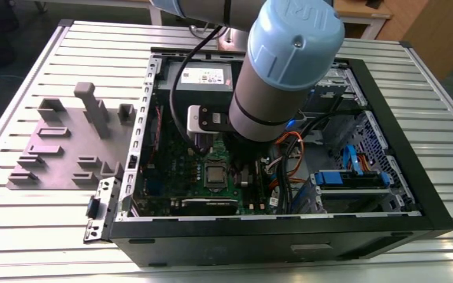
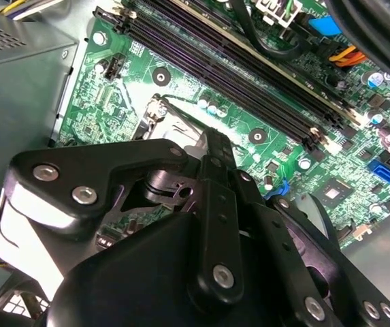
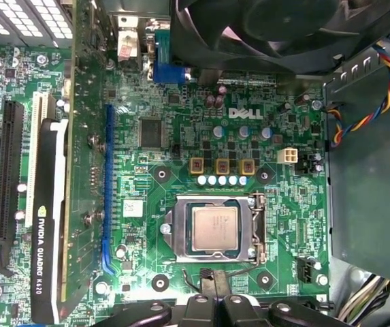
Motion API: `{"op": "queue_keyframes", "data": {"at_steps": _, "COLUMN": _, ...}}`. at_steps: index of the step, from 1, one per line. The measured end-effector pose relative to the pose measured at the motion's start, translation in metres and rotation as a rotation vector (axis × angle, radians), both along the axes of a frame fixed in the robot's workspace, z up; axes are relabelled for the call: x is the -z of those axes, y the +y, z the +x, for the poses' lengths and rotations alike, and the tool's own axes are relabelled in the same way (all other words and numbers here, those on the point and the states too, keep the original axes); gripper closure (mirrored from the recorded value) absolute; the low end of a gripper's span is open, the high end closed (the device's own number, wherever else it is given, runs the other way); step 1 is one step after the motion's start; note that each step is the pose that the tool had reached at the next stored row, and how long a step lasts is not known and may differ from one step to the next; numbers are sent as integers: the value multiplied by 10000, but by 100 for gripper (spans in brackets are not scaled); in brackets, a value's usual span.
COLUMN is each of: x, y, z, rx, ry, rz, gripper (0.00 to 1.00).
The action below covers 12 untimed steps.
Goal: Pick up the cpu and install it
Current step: 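Install the first cpu locking lever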
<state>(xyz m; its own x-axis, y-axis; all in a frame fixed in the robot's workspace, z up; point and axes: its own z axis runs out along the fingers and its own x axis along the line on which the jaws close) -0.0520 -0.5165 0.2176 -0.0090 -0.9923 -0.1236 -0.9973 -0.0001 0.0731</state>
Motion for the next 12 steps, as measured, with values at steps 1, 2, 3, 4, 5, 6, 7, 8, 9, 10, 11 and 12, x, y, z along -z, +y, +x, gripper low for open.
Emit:
{"op": "queue_keyframes", "data": {"at_steps": 1, "x": 2, "y": -6, "z": 0, "rx": 0, "ry": 0, "rz": 0, "gripper": 89}}
{"op": "queue_keyframes", "data": {"at_steps": 2, "x": 4, "y": -13, "z": -1, "rx": 0, "ry": 0, "rz": -1, "gripper": 89}}
{"op": "queue_keyframes", "data": {"at_steps": 3, "x": 7, "y": -17, "z": -1, "rx": 1, "ry": 1, "rz": -1, "gripper": 89}}
{"op": "queue_keyframes", "data": {"at_steps": 4, "x": 10, "y": -20, "z": -1, "rx": 1, "ry": 0, "rz": -1, "gripper": 89}}
{"op": "queue_keyframes", "data": {"at_steps": 5, "x": 15, "y": -22, "z": 0, "rx": 0, "ry": 0, "rz": 0, "gripper": 89}}
{"op": "queue_keyframes", "data": {"at_steps": 6, "x": 20, "y": -23, "z": 0, "rx": 0, "ry": 0, "rz": -1, "gripper": 89}}
{"op": "queue_keyframes", "data": {"at_steps": 7, "x": 25, "y": -25, "z": 0, "rx": 0, "ry": 0, "rz": -2, "gripper": 89}}
{"op": "queue_keyframes", "data": {"at_steps": 8, "x": 31, "y": -26, "z": 0, "rx": 0, "ry": 1, "rz": -3, "gripper": 89}}
{"op": "queue_keyframes", "data": {"at_steps": 9, "x": 38, "y": -28, "z": 0, "rx": 0, "ry": 0, "rz": -2, "gripper": 89}}
{"op": "queue_keyframes", "data": {"at_steps": 10, "x": 46, "y": -28, "z": 0, "rx": 0, "ry": 0, "rz": -1, "gripper": 89}}
{"op": "queue_keyframes", "data": {"at_steps": 11, "x": 54, "y": -29, "z": 0, "rx": 0, "ry": 0, "rz": -1, "gripper": 89}}
{"op": "queue_keyframes", "data": {"at_steps": 12, "x": 61, "y": -30, "z": 0, "rx": 0, "ry": -1, "rz": -2, "gripper": 89}}
